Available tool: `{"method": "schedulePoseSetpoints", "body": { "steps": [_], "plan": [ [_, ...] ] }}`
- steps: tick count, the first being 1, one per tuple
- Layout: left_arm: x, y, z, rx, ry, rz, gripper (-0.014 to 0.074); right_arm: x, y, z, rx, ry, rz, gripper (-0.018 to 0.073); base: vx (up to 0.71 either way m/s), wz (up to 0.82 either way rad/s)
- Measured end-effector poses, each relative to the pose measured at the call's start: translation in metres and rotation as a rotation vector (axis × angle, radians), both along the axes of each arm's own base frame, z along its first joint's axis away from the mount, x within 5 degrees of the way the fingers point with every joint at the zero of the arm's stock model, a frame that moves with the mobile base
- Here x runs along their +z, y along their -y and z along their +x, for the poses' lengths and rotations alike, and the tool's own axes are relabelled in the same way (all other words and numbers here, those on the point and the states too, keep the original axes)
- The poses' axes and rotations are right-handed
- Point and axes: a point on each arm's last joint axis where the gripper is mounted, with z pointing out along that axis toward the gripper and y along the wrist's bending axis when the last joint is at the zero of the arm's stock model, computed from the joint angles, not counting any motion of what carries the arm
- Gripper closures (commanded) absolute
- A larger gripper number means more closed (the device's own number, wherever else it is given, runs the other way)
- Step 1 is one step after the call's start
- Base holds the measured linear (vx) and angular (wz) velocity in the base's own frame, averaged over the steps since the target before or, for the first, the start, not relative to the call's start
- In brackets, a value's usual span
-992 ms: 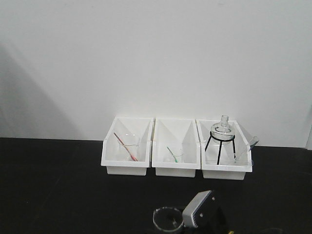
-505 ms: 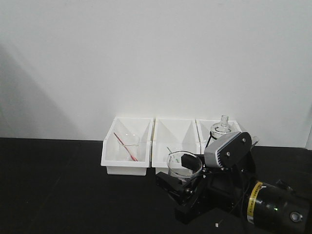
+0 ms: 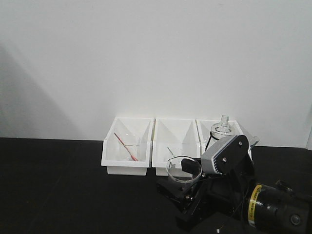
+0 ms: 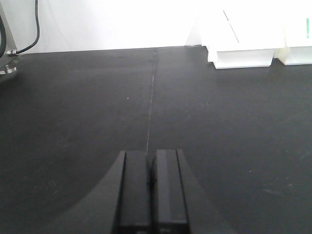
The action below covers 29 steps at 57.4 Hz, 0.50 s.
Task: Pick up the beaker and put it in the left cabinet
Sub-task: 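Lift the beaker out of the bin with the right gripper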
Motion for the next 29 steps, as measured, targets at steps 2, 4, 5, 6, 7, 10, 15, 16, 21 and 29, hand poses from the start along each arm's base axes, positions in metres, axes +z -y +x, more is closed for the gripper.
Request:
{"method": "schedulePoseSetpoints", "body": {
  "steps": [2, 4, 5, 6, 7, 10, 15, 16, 21, 29],
  "plan": [
    [0.0000, 0.0000, 0.0000, 0.000, 0.000, 0.000, 0.0593, 0.0000, 0.0000, 0.0000, 0.000, 0.000, 0.000, 0.0333, 0.00, 0.01],
    [0.0000, 0.0000, 0.0000, 0.000, 0.000, 0.000, 0.0593, 0.0000, 0.0000, 0.0000, 0.000, 0.000, 0.000, 0.0333, 0.00, 0.02],
    [0.0000, 0.0000, 0.0000, 0.000, 0.000, 0.000, 0.0593, 0.0000, 0.0000, 0.0000, 0.000, 0.000, 0.000, 0.0333, 0.00, 0.02],
    [0.0000, 0.0000, 0.0000, 0.000, 0.000, 0.000, 0.0593, 0.0000, 0.0000, 0.0000, 0.000, 0.000, 0.000, 0.0333, 0.00, 0.02],
    [0.0000, 0.0000, 0.0000, 0.000, 0.000, 0.000, 0.0593, 0.0000, 0.0000, 0.0000, 0.000, 0.000, 0.000, 0.0333, 0.00, 0.02],
    [0.0000, 0.0000, 0.0000, 0.000, 0.000, 0.000, 0.0593, 0.0000, 0.0000, 0.0000, 0.000, 0.000, 0.000, 0.0333, 0.00, 0.02],
    [0.0000, 0.0000, 0.0000, 0.000, 0.000, 0.000, 0.0593, -0.0001, 0.0000, 0.0000, 0.001, 0.001, -0.002, 0.0333, 0.00, 0.02],
    [0.0000, 0.0000, 0.0000, 0.000, 0.000, 0.000, 0.0593, -0.0001, 0.0000, 0.0000, 0.001, 0.001, -0.002, 0.0333, -0.01, 0.01],
    [0.0000, 0.0000, 0.0000, 0.000, 0.000, 0.000, 0.0593, -0.0002, 0.0000, 0.0000, 0.000, 0.001, -0.003, 0.0333, -0.01, 0.01],
    [0.0000, 0.0000, 0.0000, 0.000, 0.000, 0.000, 0.0593, -0.0002, 0.0000, 0.0000, 0.000, 0.001, -0.003, 0.0333, -0.03, 0.00]
  ]
}}
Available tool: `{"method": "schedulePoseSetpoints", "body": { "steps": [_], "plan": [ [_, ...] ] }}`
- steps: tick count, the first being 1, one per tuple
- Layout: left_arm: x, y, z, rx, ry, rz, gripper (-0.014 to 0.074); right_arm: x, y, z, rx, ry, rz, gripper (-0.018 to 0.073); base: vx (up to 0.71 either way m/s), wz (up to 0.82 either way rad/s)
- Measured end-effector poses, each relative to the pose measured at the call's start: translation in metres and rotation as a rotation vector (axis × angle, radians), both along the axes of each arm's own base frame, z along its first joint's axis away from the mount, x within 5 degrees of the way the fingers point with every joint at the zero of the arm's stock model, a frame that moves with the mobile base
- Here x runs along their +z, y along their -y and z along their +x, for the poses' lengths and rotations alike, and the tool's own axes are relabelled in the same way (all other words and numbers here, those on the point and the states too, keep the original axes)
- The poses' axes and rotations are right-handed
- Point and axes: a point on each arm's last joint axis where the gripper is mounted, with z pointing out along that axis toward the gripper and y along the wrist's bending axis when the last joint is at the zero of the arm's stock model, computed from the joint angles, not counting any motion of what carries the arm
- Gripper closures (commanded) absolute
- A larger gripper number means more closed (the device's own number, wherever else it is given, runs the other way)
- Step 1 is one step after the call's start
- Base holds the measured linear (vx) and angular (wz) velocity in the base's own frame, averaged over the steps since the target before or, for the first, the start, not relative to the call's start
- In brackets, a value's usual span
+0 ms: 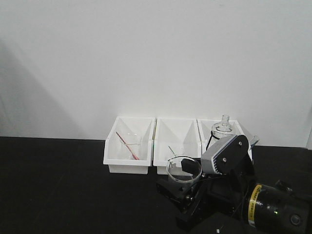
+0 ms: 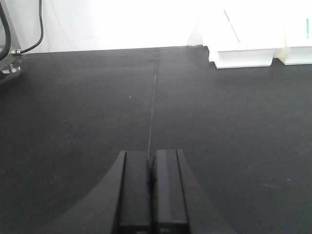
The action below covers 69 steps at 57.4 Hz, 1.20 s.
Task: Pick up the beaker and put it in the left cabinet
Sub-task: 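Lift the beaker out of the bin with the right gripper, then hold the beaker in the right gripper while the base drives away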
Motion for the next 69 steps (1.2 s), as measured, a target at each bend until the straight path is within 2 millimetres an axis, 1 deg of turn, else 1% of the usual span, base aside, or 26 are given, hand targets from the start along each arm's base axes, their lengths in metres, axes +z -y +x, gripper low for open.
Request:
{"method": "schedulePoseSetpoints", "body": {
  "steps": [32, 69],
  "plan": [
    [0.0000, 0.0000, 0.0000, 0.000, 0.000, 0.000, 0.0593, -0.0007, 0.0006, 0.0005, -0.008, -0.003, -0.007, 0.0333, -0.15, -0.05],
    [0.0000, 0.0000, 0.0000, 0.000, 0.000, 0.000, 0.0593, -0.0008, 0.0008, 0.0006, -0.011, -0.004, -0.009, 0.0333, -0.33, 0.06]
  ]
}}
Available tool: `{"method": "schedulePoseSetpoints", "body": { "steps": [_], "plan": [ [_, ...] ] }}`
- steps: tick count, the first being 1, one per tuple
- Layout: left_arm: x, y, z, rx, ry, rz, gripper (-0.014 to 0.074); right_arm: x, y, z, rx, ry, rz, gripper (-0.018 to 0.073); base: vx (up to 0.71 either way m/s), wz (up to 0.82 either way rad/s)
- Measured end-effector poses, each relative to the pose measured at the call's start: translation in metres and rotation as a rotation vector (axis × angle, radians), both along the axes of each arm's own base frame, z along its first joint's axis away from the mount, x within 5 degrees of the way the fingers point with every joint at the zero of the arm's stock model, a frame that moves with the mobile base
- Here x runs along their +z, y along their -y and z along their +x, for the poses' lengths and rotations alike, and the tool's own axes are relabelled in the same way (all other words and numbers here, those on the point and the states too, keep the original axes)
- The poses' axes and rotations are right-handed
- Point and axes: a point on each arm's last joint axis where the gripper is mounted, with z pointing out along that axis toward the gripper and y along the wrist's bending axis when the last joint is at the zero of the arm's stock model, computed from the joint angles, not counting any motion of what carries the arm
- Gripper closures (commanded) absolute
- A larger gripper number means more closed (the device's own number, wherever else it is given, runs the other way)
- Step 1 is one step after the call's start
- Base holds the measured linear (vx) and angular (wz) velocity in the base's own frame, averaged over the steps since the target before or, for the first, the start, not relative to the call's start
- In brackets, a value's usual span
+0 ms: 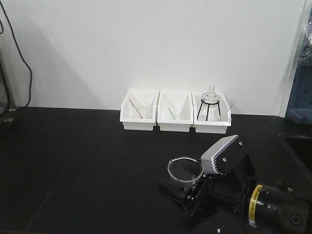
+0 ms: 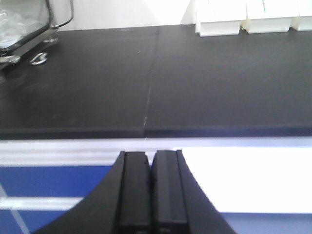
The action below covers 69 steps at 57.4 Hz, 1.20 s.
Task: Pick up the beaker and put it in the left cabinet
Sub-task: 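Hold the beaker in the right gripper while the base drives away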
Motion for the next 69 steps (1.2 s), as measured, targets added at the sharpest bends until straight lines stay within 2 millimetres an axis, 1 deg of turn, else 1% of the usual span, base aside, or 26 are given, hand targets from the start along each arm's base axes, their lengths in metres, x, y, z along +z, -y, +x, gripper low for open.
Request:
{"method": "schedulePoseSetpoints", "body": {
  "steps": [10, 19, 48, 69],
  "plan": [
    [0.0000, 0.0000, 0.0000, 0.000, 0.000, 0.000, 0.0593, -0.0001, 0.0001, 0.0001, -0.001, -0.001, -0.001, 0.0333, -0.32, 0.28],
    [0.0000, 0.0000, 0.0000, 0.000, 0.000, 0.000, 0.0593, -0.0001, 0.0001, 0.0001, -0.001, -0.001, -0.001, 0.0333, -0.27, 0.53],
    [0.0000, 0.0000, 0.0000, 0.000, 0.000, 0.000, 0.0593, 0.0000, 0.0000, 0.0000, -0.001, 0.000, 0.000, 0.0333, -0.17, 0.79],
    [0.0000, 0.0000, 0.0000, 0.000, 0.000, 0.000, 0.0593, -0.0001, 0.0000, 0.0000, 0.000, 0.000, -0.001, 0.0333, -0.04, 0.63]
  ]
}}
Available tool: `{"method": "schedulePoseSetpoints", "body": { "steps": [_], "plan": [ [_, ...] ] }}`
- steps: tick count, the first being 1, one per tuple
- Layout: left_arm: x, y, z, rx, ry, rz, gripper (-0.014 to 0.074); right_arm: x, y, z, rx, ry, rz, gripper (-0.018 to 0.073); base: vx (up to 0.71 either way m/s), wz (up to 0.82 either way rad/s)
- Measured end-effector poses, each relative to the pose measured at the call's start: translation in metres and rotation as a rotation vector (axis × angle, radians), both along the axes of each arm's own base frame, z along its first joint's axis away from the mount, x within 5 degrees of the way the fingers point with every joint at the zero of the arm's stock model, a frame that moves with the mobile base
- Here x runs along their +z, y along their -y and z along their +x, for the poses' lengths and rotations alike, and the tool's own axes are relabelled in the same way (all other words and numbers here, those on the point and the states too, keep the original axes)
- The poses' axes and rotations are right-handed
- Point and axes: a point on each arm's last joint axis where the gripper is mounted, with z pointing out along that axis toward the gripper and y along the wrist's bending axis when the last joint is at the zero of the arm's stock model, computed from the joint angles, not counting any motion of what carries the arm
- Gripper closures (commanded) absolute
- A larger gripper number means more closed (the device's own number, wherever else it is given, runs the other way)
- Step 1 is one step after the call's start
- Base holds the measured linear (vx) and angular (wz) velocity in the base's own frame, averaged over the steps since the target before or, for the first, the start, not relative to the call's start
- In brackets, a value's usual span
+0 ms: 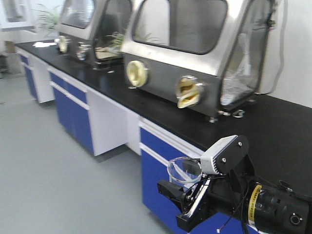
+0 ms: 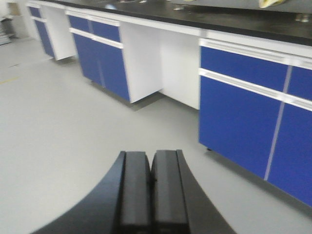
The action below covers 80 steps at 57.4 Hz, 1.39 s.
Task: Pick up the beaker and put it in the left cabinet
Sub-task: 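Hold the beaker in the right gripper while the base drives away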
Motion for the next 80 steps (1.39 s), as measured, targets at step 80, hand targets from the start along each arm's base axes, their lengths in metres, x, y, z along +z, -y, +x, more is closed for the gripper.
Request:
{"method": "schedulePoseSetpoints", "body": {
  "steps": [80],
  "plan": [
    [0.0000, 0.0000, 0.0000, 0.000, 0.000, 0.000, 0.0593, -0.0001, -0.0001, -0.0001, 0.002, 0.002, -0.002, 0.0333, 0.20, 0.43]
  ]
}}
